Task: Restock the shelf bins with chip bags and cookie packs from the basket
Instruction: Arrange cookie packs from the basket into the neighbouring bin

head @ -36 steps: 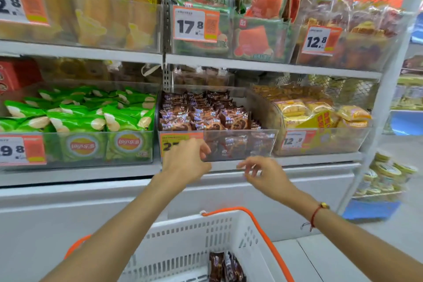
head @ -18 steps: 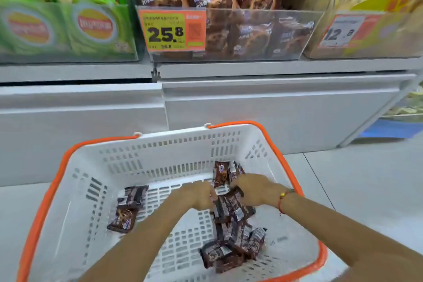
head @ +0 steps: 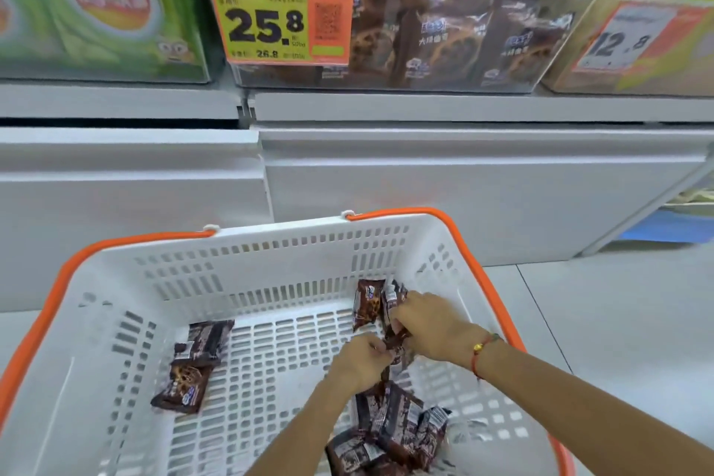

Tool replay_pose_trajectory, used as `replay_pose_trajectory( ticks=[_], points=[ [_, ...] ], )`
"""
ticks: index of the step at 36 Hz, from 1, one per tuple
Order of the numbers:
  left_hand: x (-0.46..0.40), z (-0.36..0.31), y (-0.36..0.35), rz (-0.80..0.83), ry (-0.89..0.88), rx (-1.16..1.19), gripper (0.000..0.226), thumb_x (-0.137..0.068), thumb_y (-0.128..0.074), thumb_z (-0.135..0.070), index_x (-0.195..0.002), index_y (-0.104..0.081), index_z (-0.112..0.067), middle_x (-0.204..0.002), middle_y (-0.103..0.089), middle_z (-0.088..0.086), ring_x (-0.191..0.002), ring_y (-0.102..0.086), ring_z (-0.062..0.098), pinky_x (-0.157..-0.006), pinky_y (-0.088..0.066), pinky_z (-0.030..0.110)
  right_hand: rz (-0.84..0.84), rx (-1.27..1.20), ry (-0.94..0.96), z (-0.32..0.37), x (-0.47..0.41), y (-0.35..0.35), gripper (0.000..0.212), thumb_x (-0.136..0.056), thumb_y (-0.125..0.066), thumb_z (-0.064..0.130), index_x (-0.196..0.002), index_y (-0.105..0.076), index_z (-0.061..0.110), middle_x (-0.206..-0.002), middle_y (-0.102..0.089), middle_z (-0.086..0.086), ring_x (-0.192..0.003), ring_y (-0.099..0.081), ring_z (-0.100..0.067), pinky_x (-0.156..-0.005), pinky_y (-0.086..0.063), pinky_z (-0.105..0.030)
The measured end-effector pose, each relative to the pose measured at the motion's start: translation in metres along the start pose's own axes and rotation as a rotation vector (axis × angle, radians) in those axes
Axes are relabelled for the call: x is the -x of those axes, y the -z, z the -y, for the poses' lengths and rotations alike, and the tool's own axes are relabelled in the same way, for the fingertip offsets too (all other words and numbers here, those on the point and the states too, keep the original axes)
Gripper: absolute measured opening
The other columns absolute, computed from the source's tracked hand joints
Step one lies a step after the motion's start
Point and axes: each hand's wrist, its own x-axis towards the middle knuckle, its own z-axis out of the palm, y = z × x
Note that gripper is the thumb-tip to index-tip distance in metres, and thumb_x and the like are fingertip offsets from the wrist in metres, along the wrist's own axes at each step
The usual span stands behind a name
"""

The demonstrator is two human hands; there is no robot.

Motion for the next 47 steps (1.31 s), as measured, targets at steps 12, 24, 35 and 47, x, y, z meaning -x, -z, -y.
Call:
replay_pose_trajectory(
  ticks=[12, 24, 35, 47],
  points=[
    [0.064, -0.096, 0.114, -0.268, -0.253, 0.031, 0.031, -0.083, -0.069, -0.005, -0.113, -0.061, -0.005, -0.099, -0.063, 0.006, -0.095, -0.062, 0.021, -0.087, -0.05, 0.03, -0.246, -0.453, -0.121, -0.003, 0.037, 0.141, 0.013, -0.088, -0.065, 0.029, -0.097, -0.065, 0.019, -0.095, -0.066, -0.005, -0.087, -0.056, -0.019, -0.067, -0.035, -0.024],
    [0.165, -0.196, 0.185, -0.489, -0.598, -0.302, 0.046, -0.076, -0.077, -0.039, -0.109, -0.052, -0.018, -0.108, -0.062, -0.003, -0.095, -0.061, 0.017, -0.079, -0.049, 0.033, -0.483, -1.366, -0.276, 0.019, 0.083, 0.284, 0.012, -0.087, -0.066, 0.015, -0.079, -0.059, 0.012, -0.075, -0.061, -0.004, -0.063, -0.058, -0.012, -0.055, -0.046, -0.019],
    [0.185, -0.23, 0.218, -0.484, -0.587, 0.176, 0.031, -0.103, -0.04, -0.027, -0.109, -0.066, -0.011, -0.115, -0.063, 0.0, -0.108, -0.056, 0.016, -0.105, -0.041, 0.037, -0.725, -1.295, -0.27, 0.034, 0.098, 0.34, 0.039, -0.096, -0.054, 0.029, -0.118, -0.059, -0.003, -0.083, -0.061, -0.009, -0.072, -0.057, -0.017, -0.06, -0.038, -0.025],
    [0.191, -0.245, 0.211, -0.389, -0.635, 0.439, 0.025, -0.104, -0.036, -0.018, -0.11, -0.06, -0.014, -0.107, -0.066, 0.007, -0.09, -0.062, 0.014, -0.058, -0.052, 0.015, -0.697, -1.365, -0.105, 0.041, 0.086, 0.332, 0.061, -0.094, -0.056, 0.032, -0.148, -0.031, 0.019, -0.151, -0.035, 0.003, -0.137, -0.036, -0.022, -0.112, -0.03, -0.04]
  ],
)
